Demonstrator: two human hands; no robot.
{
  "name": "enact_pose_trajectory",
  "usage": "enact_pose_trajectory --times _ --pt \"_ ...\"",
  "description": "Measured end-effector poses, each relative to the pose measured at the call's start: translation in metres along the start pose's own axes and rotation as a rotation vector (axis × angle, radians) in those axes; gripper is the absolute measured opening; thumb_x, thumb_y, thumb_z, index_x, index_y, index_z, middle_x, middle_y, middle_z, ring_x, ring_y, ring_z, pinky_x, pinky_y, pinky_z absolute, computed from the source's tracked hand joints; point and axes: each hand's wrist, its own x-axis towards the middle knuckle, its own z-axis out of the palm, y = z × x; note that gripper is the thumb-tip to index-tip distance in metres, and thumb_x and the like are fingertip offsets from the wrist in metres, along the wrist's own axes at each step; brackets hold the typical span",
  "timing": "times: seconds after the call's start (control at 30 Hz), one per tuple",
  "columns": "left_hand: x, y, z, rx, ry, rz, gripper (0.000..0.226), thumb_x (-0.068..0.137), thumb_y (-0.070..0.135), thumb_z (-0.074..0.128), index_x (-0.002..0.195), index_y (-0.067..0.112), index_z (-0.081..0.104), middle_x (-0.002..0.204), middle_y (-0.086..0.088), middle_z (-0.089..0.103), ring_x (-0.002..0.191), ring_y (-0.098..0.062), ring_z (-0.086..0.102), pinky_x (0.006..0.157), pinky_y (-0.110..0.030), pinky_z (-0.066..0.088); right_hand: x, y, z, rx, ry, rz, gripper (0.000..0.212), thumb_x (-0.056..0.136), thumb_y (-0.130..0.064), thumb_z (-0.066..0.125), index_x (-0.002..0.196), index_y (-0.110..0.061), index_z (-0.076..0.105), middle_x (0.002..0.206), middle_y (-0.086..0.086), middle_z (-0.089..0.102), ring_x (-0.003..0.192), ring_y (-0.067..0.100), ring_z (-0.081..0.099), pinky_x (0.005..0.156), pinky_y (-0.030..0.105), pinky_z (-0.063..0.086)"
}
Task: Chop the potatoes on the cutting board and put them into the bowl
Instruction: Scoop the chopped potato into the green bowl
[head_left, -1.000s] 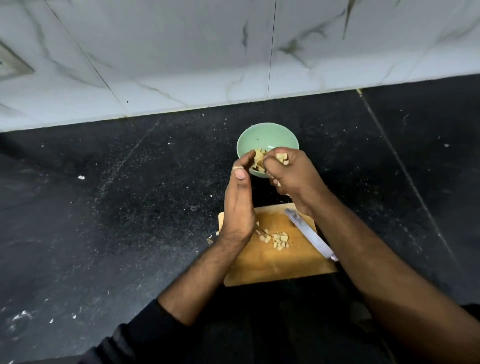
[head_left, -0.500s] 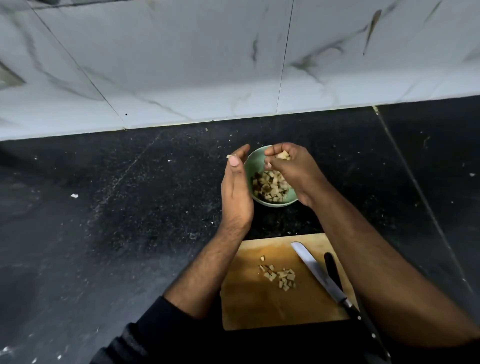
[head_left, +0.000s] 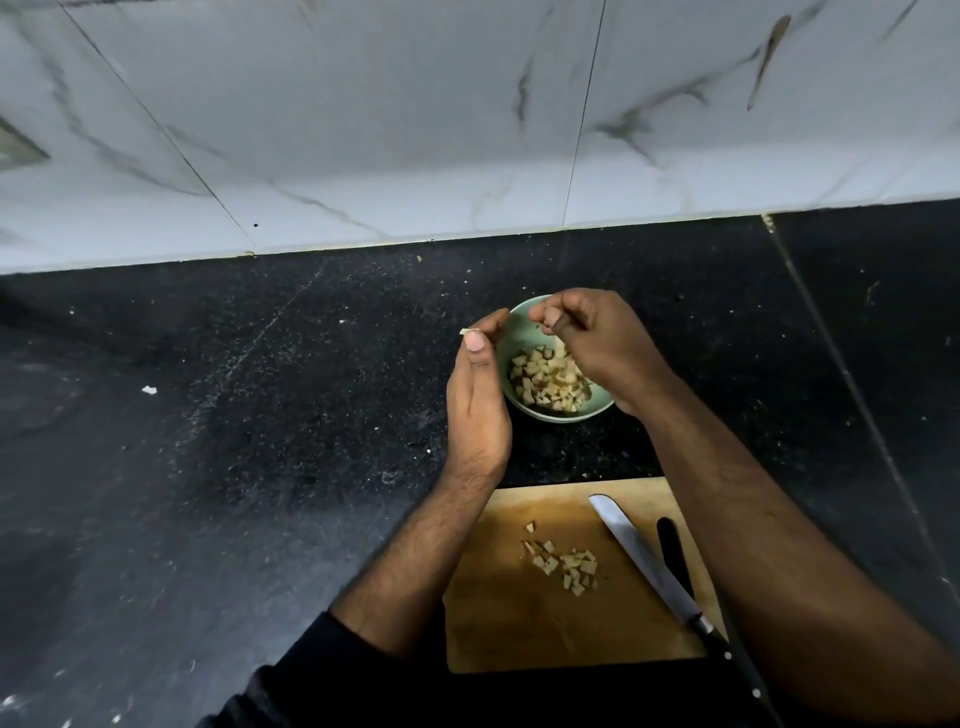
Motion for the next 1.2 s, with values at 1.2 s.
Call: enact_pose_trajectory --times 1.2 --pt "-0.004 -0.002 -0.009 0.062 -0.034 0.047 0.068 0.102 0.056 0.026 0.129 0.005 0.062 0.127 -0.004 0.067 0.123 -0.018 0.061 0.106 -0.039 0.048 -0.012 0.009 0.013 -0.401 -0.003 -0.036 0.015 0.078 -0.018 0.087 0.089 -0.016 0.077 0.078 -0.001 0.070 0.071 0.014 0.065 0.070 0.028 0.052"
